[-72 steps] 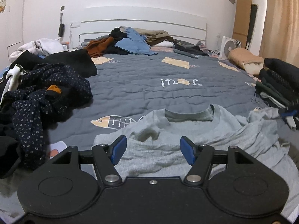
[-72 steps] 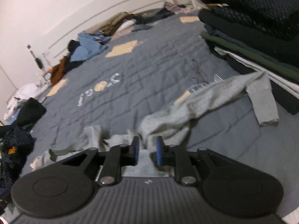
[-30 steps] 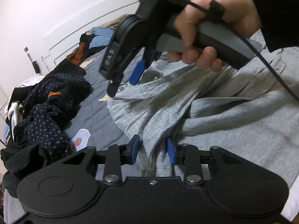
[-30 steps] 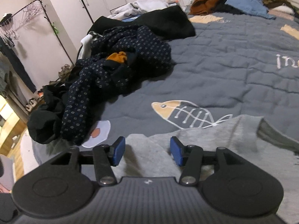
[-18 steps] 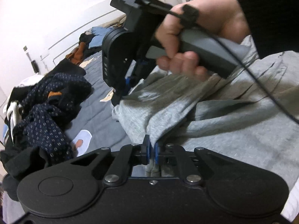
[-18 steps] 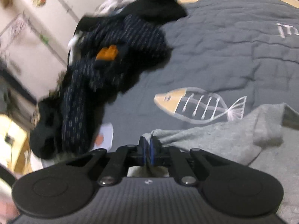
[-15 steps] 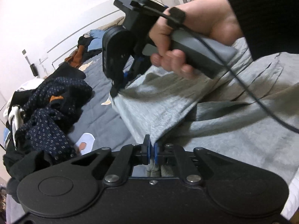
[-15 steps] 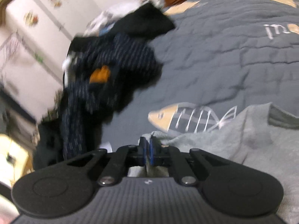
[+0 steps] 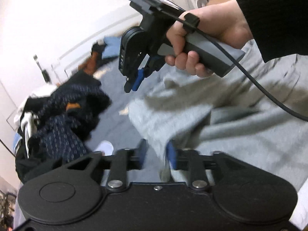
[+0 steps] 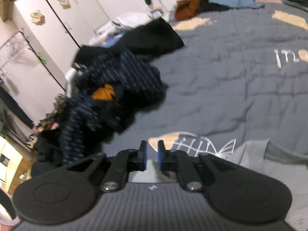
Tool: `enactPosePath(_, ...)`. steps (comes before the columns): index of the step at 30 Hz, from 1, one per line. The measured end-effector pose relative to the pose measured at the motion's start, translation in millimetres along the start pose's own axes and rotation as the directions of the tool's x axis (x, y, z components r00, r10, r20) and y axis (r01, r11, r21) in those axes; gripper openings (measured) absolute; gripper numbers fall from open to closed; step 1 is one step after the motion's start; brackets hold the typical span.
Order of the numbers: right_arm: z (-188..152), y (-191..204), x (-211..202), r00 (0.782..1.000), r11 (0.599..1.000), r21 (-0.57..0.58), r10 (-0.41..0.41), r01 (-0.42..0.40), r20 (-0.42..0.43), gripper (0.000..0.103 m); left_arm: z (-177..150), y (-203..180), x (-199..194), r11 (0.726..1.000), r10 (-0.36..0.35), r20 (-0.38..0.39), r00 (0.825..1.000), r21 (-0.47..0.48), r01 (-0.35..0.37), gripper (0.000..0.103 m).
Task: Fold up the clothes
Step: 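Smooth the shirt body with the left tool while the right tool lifts over it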
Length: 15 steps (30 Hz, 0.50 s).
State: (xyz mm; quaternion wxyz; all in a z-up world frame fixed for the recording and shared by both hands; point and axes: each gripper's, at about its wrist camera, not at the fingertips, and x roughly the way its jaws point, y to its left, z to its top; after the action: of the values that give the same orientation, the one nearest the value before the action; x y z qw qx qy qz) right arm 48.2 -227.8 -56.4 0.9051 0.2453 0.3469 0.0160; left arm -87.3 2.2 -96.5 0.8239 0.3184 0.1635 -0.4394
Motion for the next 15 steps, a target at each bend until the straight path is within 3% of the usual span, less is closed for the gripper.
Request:
enactPosePath(1,3,0,-11,1.000,1.000,-0.008,0.006,-0.006,0.010,0.019,2,-1,0,1.000,-0.008,0.003,1.000,-0.002,0.008,0.031)
enactPosePath(3,6,-2,-38,0.999,1.000,-0.028,0.011,-0.010,0.040,0.036,5,-7,2,1.000,-0.017,0.011,1.000,0.016,0.016,0.031)
enactPosePath(4,5,-7,-52,0.998,0.999,-0.034,0.002,0.000,0.056,0.038,7,-11,3,0.999,-0.019,0.016,1.000,0.027,0.019,0.031)
enactPosePath(7,0,-25,-92,0.995,0.999,-0.036,-0.025,0.029,0.097,0.041,15,-22,5,0.998,-0.025,0.035,0.999,0.050,0.023,0.031)
enactPosePath(15,-41,-106,-171,0.971,0.975,0.089,-0.211,0.202,0.110,0.045,41,-62,12,0.991,-0.086,0.083,0.993,0.113,0.077,0.033)
